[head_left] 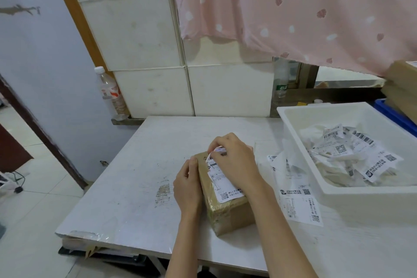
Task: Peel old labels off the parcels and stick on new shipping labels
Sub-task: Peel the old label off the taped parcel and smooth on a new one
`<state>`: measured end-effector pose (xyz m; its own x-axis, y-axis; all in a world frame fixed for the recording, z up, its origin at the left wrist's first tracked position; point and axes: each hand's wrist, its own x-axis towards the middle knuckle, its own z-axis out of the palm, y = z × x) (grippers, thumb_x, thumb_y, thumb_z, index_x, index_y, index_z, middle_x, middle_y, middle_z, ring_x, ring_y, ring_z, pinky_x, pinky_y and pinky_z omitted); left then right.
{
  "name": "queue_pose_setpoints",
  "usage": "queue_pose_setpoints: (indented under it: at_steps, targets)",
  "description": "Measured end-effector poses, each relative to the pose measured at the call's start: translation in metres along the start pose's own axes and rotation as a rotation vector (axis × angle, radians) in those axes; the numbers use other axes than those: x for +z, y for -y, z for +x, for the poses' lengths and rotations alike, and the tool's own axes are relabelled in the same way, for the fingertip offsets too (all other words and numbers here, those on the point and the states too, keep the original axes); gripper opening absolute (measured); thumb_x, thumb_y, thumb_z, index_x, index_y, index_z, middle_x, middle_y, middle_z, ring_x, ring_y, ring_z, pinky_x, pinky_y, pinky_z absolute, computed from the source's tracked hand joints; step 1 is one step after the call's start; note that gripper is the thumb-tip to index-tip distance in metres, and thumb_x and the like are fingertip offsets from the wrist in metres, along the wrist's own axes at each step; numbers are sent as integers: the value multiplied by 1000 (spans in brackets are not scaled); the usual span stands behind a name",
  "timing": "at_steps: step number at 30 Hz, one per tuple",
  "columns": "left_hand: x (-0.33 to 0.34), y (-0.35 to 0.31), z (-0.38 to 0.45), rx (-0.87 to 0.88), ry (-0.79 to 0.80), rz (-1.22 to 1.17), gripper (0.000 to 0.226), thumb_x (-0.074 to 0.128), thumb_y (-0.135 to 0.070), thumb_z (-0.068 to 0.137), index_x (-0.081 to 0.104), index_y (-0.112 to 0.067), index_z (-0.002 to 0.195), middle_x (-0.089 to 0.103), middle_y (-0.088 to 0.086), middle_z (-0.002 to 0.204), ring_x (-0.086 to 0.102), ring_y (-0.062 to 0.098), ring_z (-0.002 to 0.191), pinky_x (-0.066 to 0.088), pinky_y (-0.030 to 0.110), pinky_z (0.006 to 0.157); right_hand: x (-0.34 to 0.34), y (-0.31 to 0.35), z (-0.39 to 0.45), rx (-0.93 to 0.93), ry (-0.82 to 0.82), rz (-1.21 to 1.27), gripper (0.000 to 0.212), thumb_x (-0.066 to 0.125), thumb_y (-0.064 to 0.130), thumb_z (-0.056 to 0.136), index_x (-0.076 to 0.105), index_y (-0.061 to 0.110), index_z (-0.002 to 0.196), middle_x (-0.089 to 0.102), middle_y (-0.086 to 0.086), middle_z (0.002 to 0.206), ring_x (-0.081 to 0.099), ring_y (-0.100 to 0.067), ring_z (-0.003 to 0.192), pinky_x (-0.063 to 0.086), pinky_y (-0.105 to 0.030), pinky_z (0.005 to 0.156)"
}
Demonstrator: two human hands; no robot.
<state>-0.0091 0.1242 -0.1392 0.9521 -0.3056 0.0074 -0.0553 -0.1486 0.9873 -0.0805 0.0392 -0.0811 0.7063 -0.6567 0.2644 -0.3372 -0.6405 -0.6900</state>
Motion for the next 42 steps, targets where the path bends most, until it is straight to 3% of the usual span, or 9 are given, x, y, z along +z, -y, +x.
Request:
queue_pose_setpoints:
  at_steps: [5, 10, 13, 20, 26, 30, 33, 37, 42]
  targets:
    - [2, 2, 1, 1, 1, -7, 42, 42, -42, 101, 67, -24, 73, 69, -8, 69, 61, 14, 72, 40, 33, 64, -3, 2, -3, -18, 44, -14, 14, 51, 16, 89, 50, 30, 87, 55, 10, 98, 53, -10, 94, 35, -40, 101]
    - [2, 1, 1, -16, -7, -14, 42, 42, -42, 101, 67, -22, 74, 69, -7, 70, 61, 14, 73, 41, 33, 65, -5, 0, -4, -21, 38, 109, 43, 52, 4, 81, 59, 35, 109, 54, 14, 102, 53, 1, 97, 35, -40, 105]
    - [2, 1, 1, -11, -10, 0, 42, 42, -42, 101, 66, -23, 72, 68, -5, 70, 59, 15, 71, 37, 32, 63, -3, -2, -2, 24, 16, 153, 33, 42, 8, 93, 69, 26, 97, 48, 14, 107, 45, 12, 90, 33, -39, 106]
    - [2, 0, 0, 13, -22, 18, 45, 42, -41, 102, 60, -24, 64, 65, -6, 64, 54, 11, 63, 35, 31, 59, 4, -5, -1, -27, -24, 71, 11, 60, 20, 93, 61, 27, 84, 45, 11, 113, 60, -12, 95, 39, -44, 100]
    - [3, 1, 2, 22, -30, 21, 45, 42, -43, 102, 61, -19, 68, 66, -3, 68, 56, 13, 66, 36, 32, 61, 0, -3, -1, -41, 16, 27, 15, 57, 17, 88, 52, 29, 80, 45, 9, 100, 55, -12, 91, 38, -43, 100]
    - [3, 0, 0, 15, -24, 11, 44, 42, -43, 102, 63, -18, 72, 67, -3, 70, 57, 12, 69, 39, 32, 63, -2, -3, -2, -39, 18, 37, 18, 59, 16, 84, 54, 31, 91, 48, 8, 97, 52, -13, 94, 39, -40, 98]
    - [2, 0, 0, 14, -21, 1, 43, 43, -42, 102, 65, -20, 72, 67, -6, 70, 59, 10, 70, 41, 31, 64, -2, -7, -3, 4, -32, 112, 41, 56, 6, 87, 53, 28, 121, 44, 9, 105, 50, -13, 102, 43, -35, 93]
    - [3, 2, 1, 5, -14, -11, 43, 44, -44, 101, 63, -20, 70, 67, -4, 69, 57, 12, 68, 40, 32, 65, 5, -11, 0, 28, -146, 80, 8, 56, 8, 93, 62, 14, 94, 36, 8, 107, 52, -18, 106, 45, -25, 80]
    - [3, 5, 1, 1, -10, 6, 48, 39, -58, 90, 62, -21, 72, 67, -3, 70, 57, 16, 68, 41, 34, 65, 5, -10, 1, 4, -140, 116, 14, 58, 9, 89, 54, 15, 77, 38, 11, 98, 53, -20, 94, 48, -34, 82]
